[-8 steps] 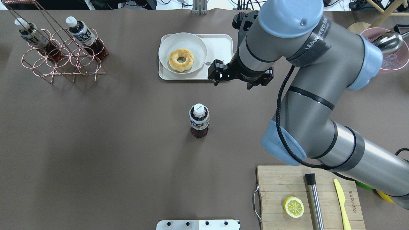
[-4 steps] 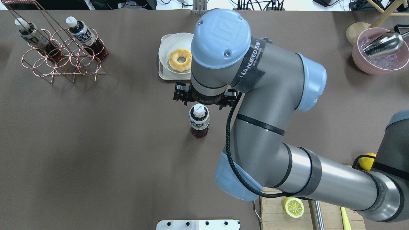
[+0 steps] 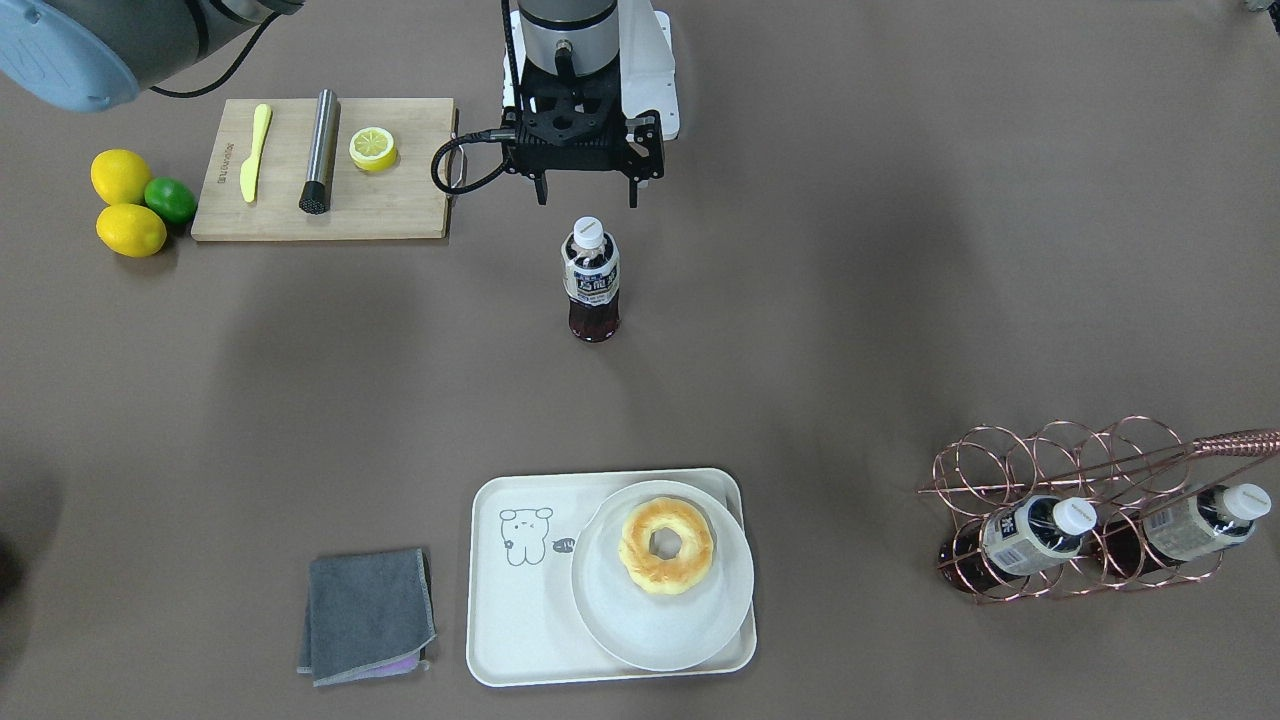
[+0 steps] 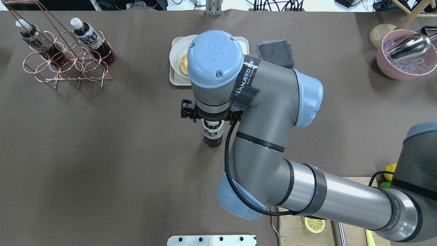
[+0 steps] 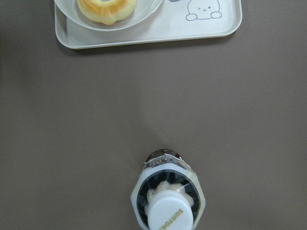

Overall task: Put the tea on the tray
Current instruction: 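Lower the right gripper onto the tea bottle cap and grasp it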

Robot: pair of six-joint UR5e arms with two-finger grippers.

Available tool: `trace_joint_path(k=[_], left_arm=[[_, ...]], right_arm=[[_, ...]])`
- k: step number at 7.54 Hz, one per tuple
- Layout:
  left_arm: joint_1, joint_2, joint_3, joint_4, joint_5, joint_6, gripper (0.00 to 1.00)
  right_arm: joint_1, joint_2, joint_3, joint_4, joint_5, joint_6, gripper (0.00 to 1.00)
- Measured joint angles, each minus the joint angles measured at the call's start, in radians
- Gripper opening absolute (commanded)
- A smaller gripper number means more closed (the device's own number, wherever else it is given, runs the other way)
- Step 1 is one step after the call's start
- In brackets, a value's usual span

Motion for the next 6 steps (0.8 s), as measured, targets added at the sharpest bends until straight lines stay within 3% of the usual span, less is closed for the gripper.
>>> trace_joint_path(k=[1,6], left_arm=[[0.000,0.000,0.003,0.002,-0.041,-0.004,0.98],[0.000,-0.001,0.008,0.002,-0.081,-0.007,0.98]], right_arm=[[0.002,-0.004,-0.013,0.014,-0.002,-0.016,0.70],[0.008,-0.010,-0.030,0.037,-0.004,-0.026,0.70]])
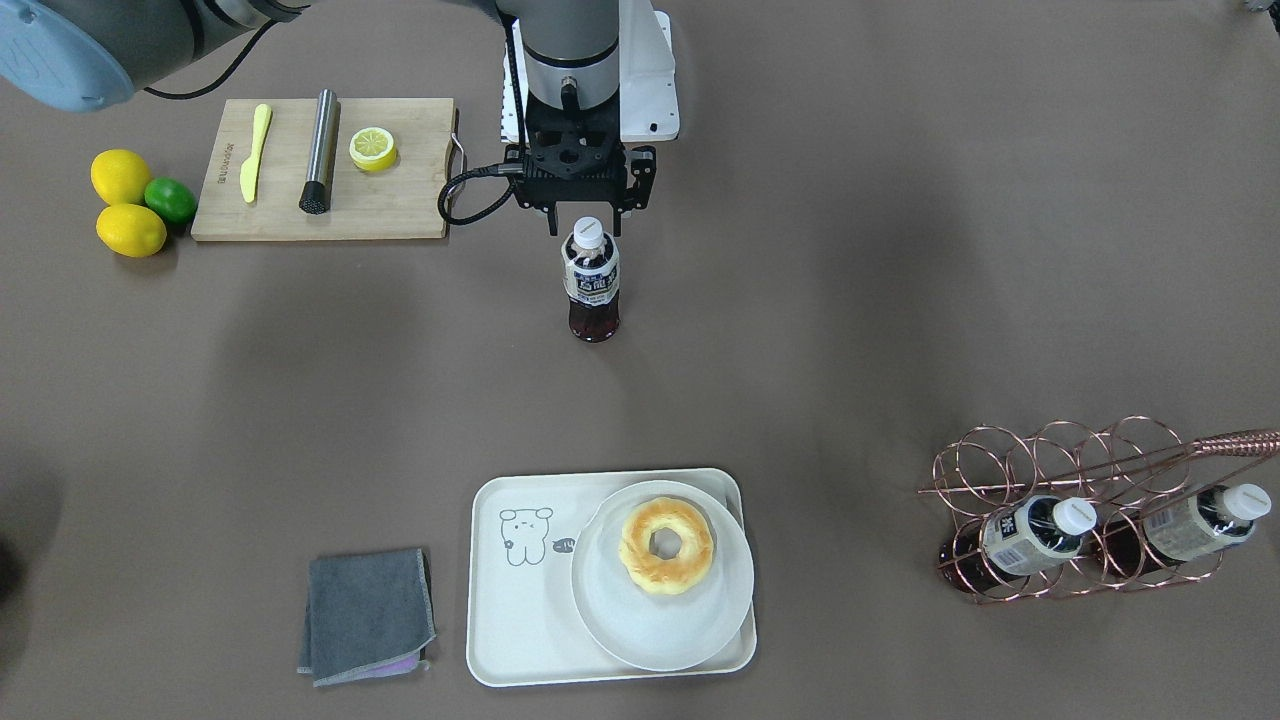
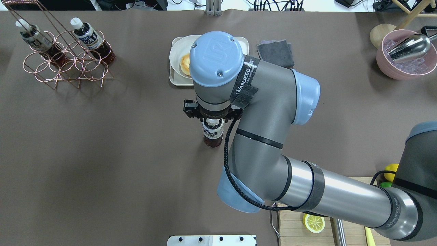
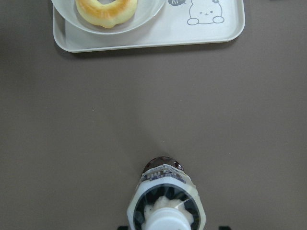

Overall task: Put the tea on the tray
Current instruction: 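Lower the right gripper onto the tea bottle cap and grasp it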

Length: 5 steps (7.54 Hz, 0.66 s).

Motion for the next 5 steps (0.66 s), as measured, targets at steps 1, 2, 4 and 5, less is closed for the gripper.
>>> trace_joint_path(k=[1,2,4,5], left_arm=[[0.000,-0.001,0.000,0.000,0.000,0.000,0.98],[0.001,-0.001,0.001,-0.001,0.000,0.000,0.98],[0.001,-0.001,0.003,-0.001,-0.001,0.000,0.98],[0.001,-0.002,0.003,-0.001,0.000,0.000,0.98]], right_arm=[[0.000,0.000,-0.001,0.000,0.000,0.000,0.70],[0.000,-0.001,-0.001,-0.001,0.000,0.002,0.67],[0.000,-0.001,-0.002,-0.001,0.000,0.007,0.34],[0.000,-0.001,-0.002,-0.002,0.000,0.010,0.10]])
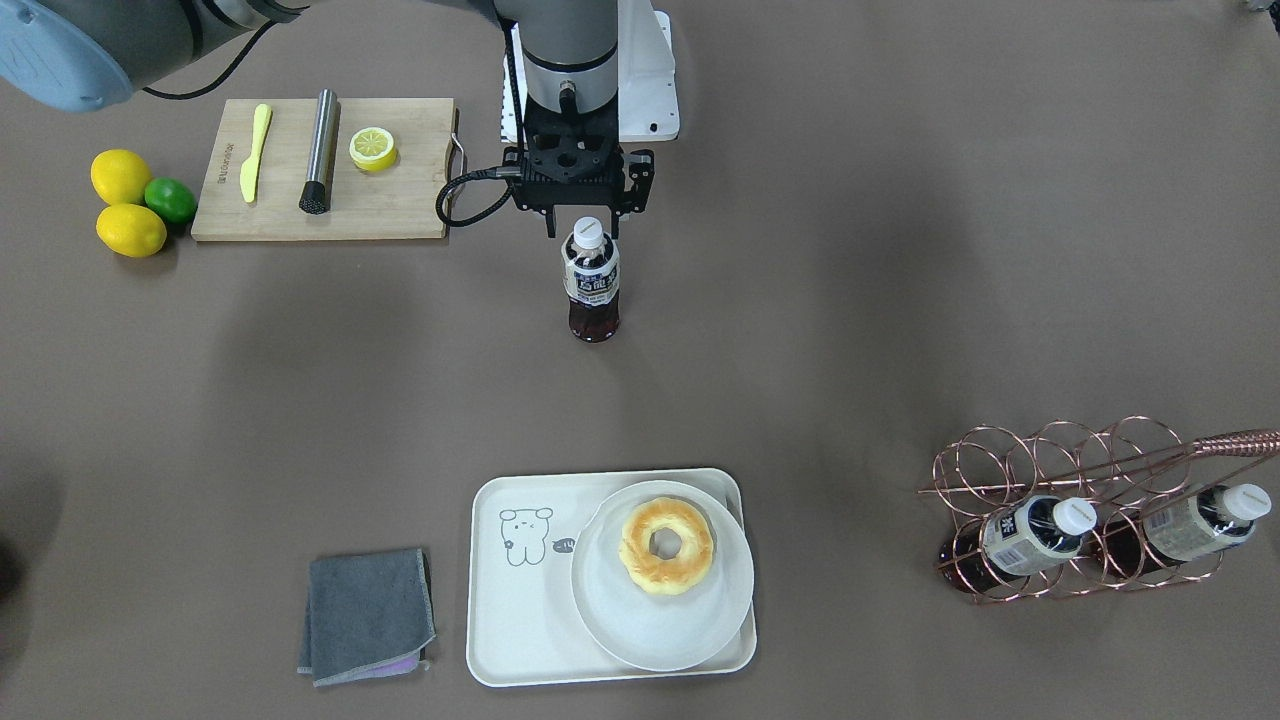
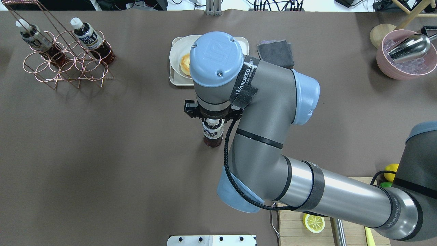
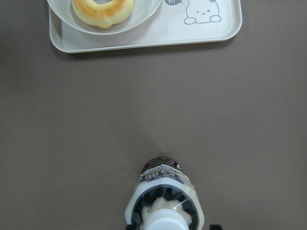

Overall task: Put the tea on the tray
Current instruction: 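Lower the right gripper onto the tea bottle cap and grasp it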

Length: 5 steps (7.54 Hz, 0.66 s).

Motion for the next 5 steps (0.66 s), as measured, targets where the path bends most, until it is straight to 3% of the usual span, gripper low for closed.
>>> trace_joint_path(k=[3,5], left_arm=[[0.000,-0.003,0.004,-0.001,0.002,0.005,0.98],[0.000,-0.003,0.004,-0.002,0.001,0.006,0.98]], right_arm=[[0.000,0.000,0.001,-0.003,0.000,0.004,0.00],[0.000,-0.001,0.000,-0.006,0.000,0.004,0.00]])
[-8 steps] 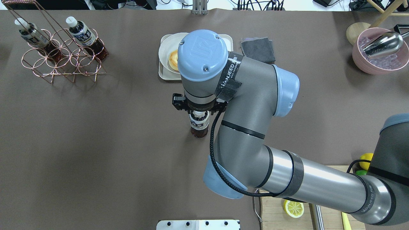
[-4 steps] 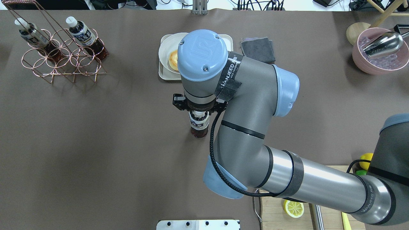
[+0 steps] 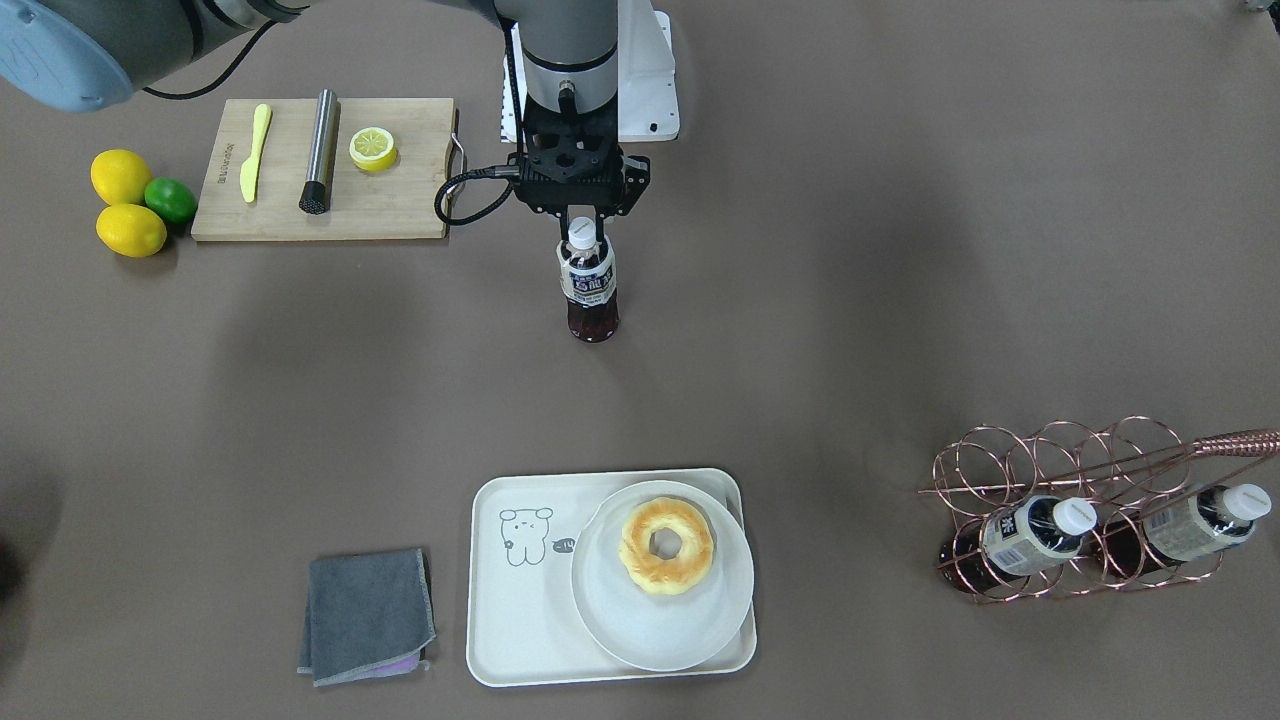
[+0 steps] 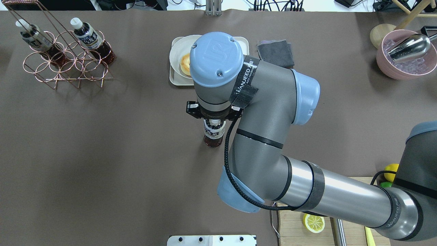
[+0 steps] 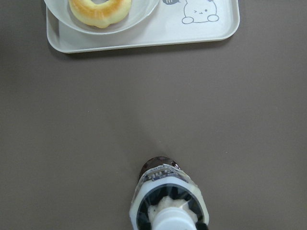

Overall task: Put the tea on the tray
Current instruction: 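Lower the right gripper onto the tea bottle cap and grasp it, then lift the tea bottle with the right gripper onto the white tray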

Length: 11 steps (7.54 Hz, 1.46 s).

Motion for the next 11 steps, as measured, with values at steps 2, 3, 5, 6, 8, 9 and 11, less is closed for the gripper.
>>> trace_joint_path(k=[2,3,5,6,8,9,11], left_arm=[[0.000,-0.001,0.000,-0.001,0.000,-0.001,0.98],[0.000,-0.003,0.000,-0.001,0.000,-0.001,0.98],[0.000,-0.005,-0.002,0.000,-0.001,-0.003,0.98],[0.001,-0.007,-0.002,0.000,-0.002,-0.005,0.98],[0.003,-0.020,-0.001,0.001,-0.002,-0.008,0.98],[0.004,-0.027,0.001,0.002,-0.002,-0.009,0.98],[0.007,-0.042,0.007,0.003,-0.001,-0.010,0.98]], right_arm=[[0.026,0.008,0.002,-0.014,0.009,-0.003,0.00],[0.054,0.018,0.005,-0.031,0.031,-0.011,0.00],[0.128,0.030,0.004,-0.045,0.096,-0.053,0.00],[0.176,0.032,-0.008,-0.047,0.134,-0.097,0.00],[0.294,0.079,-0.115,-0.046,0.225,-0.210,0.00],[0.347,0.131,-0.217,-0.041,0.259,-0.272,0.00],[0.422,0.188,-0.423,0.060,0.293,-0.364,0.00]])
